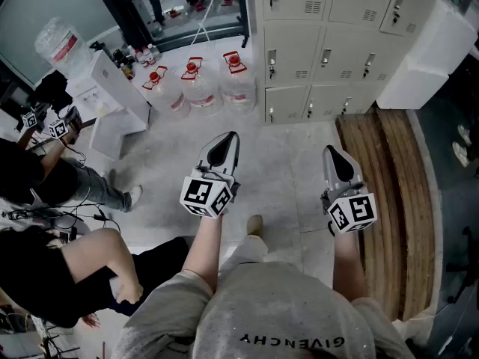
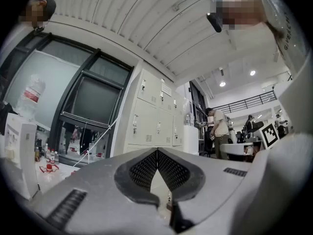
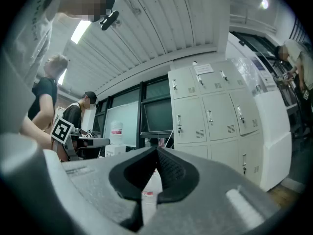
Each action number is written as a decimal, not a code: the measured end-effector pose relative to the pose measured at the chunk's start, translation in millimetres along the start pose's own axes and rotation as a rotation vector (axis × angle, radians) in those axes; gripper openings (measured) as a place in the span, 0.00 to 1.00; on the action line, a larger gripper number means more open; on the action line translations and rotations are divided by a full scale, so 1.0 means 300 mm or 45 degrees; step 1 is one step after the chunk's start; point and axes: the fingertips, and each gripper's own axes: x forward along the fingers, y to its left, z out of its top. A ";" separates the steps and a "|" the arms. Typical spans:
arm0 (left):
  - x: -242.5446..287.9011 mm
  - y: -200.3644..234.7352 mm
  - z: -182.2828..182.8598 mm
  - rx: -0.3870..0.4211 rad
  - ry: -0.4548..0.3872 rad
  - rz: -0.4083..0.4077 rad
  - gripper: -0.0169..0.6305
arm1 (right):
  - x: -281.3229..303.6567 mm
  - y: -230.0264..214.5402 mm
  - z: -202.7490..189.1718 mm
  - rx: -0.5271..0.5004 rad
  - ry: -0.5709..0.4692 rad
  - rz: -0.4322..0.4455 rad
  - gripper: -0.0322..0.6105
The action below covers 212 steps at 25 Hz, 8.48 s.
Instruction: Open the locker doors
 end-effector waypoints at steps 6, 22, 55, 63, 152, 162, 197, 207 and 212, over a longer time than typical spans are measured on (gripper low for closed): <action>0.158 0.204 -0.008 0.010 0.006 -0.001 0.02 | 0.234 -0.050 -0.042 0.012 0.005 -0.030 0.05; 0.425 0.530 -0.098 -0.039 0.025 -0.049 0.02 | 0.660 -0.095 -0.224 0.044 0.068 -0.058 0.05; 1.173 0.965 -0.569 -0.146 0.175 -0.031 0.02 | 1.501 -0.456 -0.773 0.216 0.277 0.096 0.05; 1.294 0.992 -0.703 -0.182 0.194 -0.043 0.02 | 1.641 -0.509 -0.897 0.246 0.301 0.128 0.07; 1.307 0.775 -1.021 -0.226 0.319 -0.141 0.02 | 1.389 -0.670 -1.115 0.075 0.345 -0.061 0.25; 1.218 0.709 -1.014 -0.200 0.304 -0.072 0.02 | 1.258 -0.717 -1.103 0.103 0.335 -0.118 0.23; 1.096 0.571 -1.052 -0.151 0.296 0.036 0.02 | 0.928 -1.013 -1.065 0.112 0.294 -0.421 0.16; 1.090 0.556 -1.057 -0.145 0.300 0.040 0.02 | 0.873 -1.121 -1.059 0.126 0.296 -0.551 0.13; 1.090 0.556 -1.053 -0.143 0.298 0.042 0.02 | 0.857 -1.149 -1.043 0.112 0.294 -0.587 0.09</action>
